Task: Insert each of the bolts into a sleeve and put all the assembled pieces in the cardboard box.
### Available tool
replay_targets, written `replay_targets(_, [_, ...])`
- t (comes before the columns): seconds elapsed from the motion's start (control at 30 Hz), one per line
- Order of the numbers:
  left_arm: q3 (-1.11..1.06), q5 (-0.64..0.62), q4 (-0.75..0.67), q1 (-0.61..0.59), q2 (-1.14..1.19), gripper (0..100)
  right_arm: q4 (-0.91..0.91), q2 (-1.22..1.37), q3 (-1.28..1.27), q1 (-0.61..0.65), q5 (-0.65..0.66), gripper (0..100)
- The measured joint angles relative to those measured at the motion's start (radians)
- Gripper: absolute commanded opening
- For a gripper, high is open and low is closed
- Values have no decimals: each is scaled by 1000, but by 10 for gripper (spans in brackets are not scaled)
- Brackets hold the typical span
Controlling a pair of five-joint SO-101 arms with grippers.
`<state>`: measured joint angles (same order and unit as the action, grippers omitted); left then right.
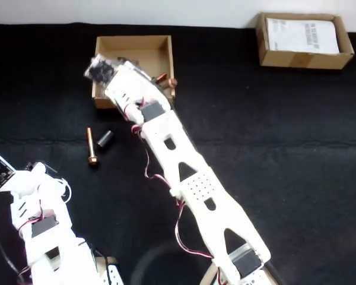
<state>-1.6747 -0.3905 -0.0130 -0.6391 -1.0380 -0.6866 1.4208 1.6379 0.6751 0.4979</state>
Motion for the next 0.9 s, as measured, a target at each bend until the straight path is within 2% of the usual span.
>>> replay_targets(0.27, [0, 0, 0, 0, 0, 9, -471, -345, 2, -2, -453, 146])
replay_targets(0.43, [0, 0, 0, 0, 0, 9, -709, -470, 3, -2, -663, 146])
replay_targets(0.67, [0, 0, 0, 0, 0, 9, -861, -480, 11, 20, -922, 146])
replay_targets(0.9, [0, 0, 0, 0, 0, 9, -876, -471, 11, 186, -1051, 146])
